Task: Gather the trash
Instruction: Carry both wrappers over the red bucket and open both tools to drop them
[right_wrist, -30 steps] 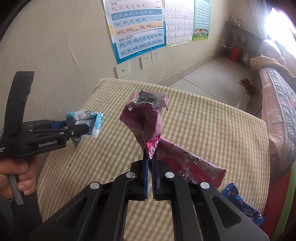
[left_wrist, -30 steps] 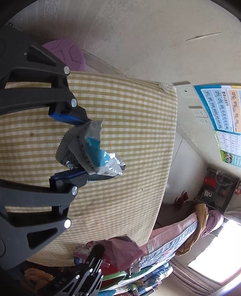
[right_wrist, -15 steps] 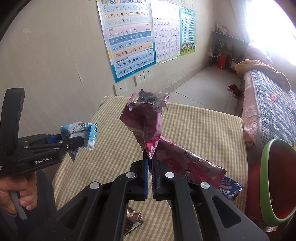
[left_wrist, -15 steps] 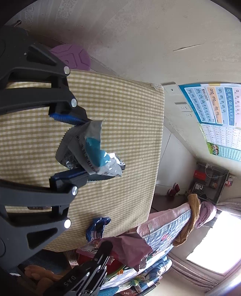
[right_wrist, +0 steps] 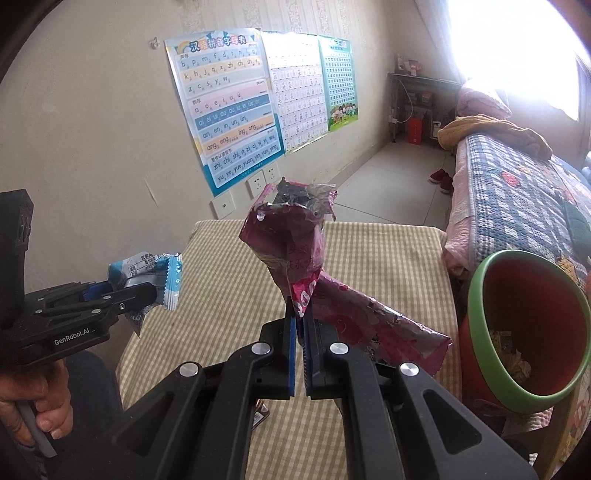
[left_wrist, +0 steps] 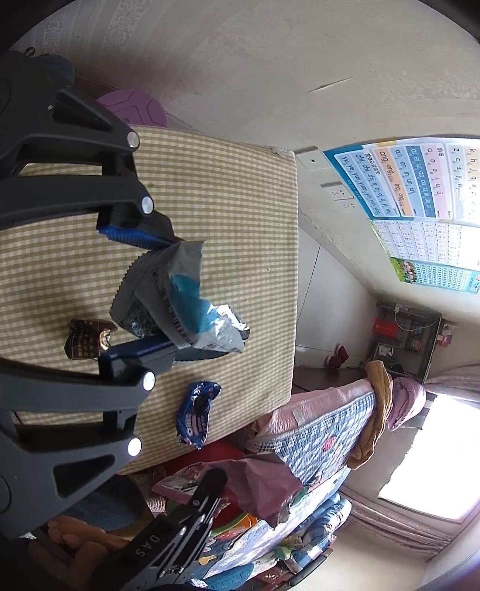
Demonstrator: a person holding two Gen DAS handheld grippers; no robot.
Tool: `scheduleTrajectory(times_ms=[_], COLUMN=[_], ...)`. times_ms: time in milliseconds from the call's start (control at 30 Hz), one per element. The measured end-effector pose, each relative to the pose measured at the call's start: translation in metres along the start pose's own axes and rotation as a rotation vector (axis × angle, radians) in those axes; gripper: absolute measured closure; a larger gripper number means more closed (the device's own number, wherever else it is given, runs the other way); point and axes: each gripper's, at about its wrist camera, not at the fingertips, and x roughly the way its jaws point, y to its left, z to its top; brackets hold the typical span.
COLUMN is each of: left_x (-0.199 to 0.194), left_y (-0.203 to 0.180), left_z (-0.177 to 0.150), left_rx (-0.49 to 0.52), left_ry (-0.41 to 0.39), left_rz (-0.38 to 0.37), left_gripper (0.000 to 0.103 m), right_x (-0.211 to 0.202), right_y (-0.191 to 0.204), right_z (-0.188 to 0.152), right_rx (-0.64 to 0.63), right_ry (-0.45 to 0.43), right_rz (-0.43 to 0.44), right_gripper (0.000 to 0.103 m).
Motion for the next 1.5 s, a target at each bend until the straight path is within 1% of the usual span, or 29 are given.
scheduleTrajectory(times_ms=[333,667,867,1033,1233,1500], left_x=[0.009,0.023,0.034,0.044,0.062,0.084], left_y=[-0.046,-0.104,-0.147,-0.186,-0.233,-0.284], left_z=[0.013,0.029,0.04,0.044,0.046,0.052], left_rx=[0.042,0.103,0.142,0.185,0.236,0.301], left_ry=[0.002,0.008,0.015,0.019,0.048,0.065], left_rz=[-0.049,-0.122,-0.176,-0.214,-0.257,-0.302], left_gripper=[0.063,0.063,0.062,0.062,0.062,0.06], right_x=[-0.026,-0.047,-0.059,-0.069,-0.077,-0.078], right_y=[-0.045,-0.106,-0.147,-0.181,-0.221,-0.258], right_z=[-0.002,-0.002,-0.004,-0.009,-0.019,-0.028], right_rx=[0.076,0.165,0.226,0.275,0.335,0.396], right_ry=[-0.044,-0.084,-0.102,-0.111,-0.11,-0.101], right_rz=[-0.05,-0.106,-0.144,-0.177,-0.211,-0.235], right_gripper=[0.1,0.1,0.1,0.1,0.099,0.098])
